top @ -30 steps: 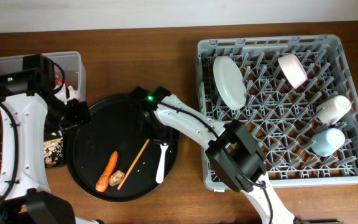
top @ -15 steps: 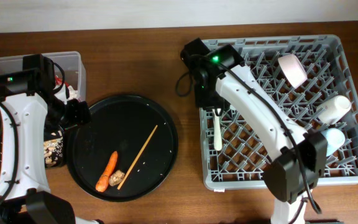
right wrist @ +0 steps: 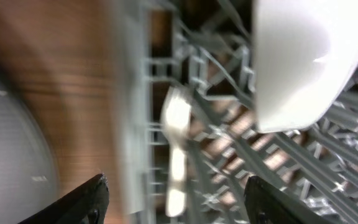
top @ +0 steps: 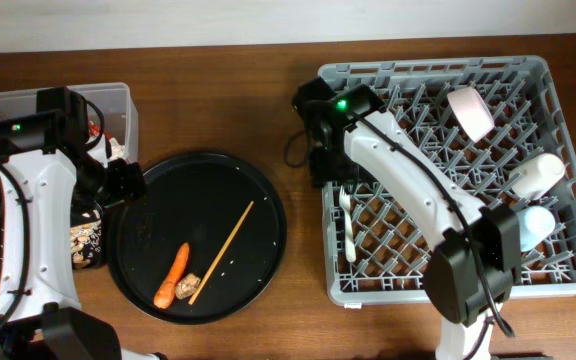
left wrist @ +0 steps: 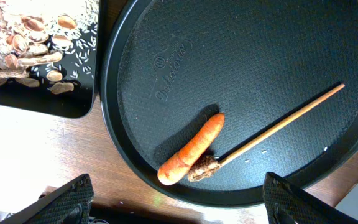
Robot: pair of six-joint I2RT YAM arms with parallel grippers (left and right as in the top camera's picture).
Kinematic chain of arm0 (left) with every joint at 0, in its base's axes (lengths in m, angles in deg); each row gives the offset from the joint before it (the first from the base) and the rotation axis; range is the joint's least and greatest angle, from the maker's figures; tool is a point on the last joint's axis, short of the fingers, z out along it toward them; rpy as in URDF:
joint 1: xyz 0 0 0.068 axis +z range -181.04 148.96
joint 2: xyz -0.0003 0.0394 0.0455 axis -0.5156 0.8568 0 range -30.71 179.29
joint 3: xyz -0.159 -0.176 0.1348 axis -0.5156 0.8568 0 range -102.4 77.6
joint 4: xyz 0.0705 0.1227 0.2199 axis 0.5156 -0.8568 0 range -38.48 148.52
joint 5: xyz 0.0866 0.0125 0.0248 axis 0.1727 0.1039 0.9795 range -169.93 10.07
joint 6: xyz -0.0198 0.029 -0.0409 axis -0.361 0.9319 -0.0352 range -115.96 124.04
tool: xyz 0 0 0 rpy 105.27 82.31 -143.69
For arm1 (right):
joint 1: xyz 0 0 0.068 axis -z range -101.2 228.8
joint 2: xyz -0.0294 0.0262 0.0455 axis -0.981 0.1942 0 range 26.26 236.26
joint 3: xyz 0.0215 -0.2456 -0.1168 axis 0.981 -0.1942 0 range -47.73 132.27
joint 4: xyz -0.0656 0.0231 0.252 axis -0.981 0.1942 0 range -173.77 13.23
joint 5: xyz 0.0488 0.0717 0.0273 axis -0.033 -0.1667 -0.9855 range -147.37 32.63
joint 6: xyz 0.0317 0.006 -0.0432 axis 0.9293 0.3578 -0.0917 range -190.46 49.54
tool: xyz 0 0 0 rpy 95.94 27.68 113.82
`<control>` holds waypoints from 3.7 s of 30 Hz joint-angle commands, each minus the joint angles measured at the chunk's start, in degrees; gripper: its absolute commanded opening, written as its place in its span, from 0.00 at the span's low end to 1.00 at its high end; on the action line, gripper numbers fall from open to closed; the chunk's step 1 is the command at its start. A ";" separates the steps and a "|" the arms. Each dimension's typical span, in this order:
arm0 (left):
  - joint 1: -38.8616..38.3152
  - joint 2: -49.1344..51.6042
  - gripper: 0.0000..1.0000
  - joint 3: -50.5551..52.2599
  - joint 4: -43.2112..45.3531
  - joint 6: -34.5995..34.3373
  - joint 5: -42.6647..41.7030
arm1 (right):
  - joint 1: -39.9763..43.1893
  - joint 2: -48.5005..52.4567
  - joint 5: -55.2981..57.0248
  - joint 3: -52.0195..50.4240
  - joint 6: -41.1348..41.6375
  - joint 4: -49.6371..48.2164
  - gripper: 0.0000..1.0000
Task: Sort waste into correct bins and load items into the dishwasher rack
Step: 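Carry the fork to the rack and insert it upright, then reach right gripper to the wooden chopstick and grasp it, then carry the chopstick to the rack and insert it beside the fork, then grasp the orange carrot with the left gripper and lift it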
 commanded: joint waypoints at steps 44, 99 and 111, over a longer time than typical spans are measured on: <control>16.74 -0.31 0.96 0.46 1.01 -5.29 -3.10 | -10.58 7.98 -3.72 24.90 5.44 -0.55 0.04; -14.78 -0.24 0.38 41.70 23.98 -10.88 -4.81 | 37.05 -25.11 -5.99 -13.35 -12.28 5.86 0.87; -13.03 -1.03 0.05 34.36 28.98 -10.49 -10.47 | 37.05 -25.11 -5.97 -13.35 -12.31 6.23 0.87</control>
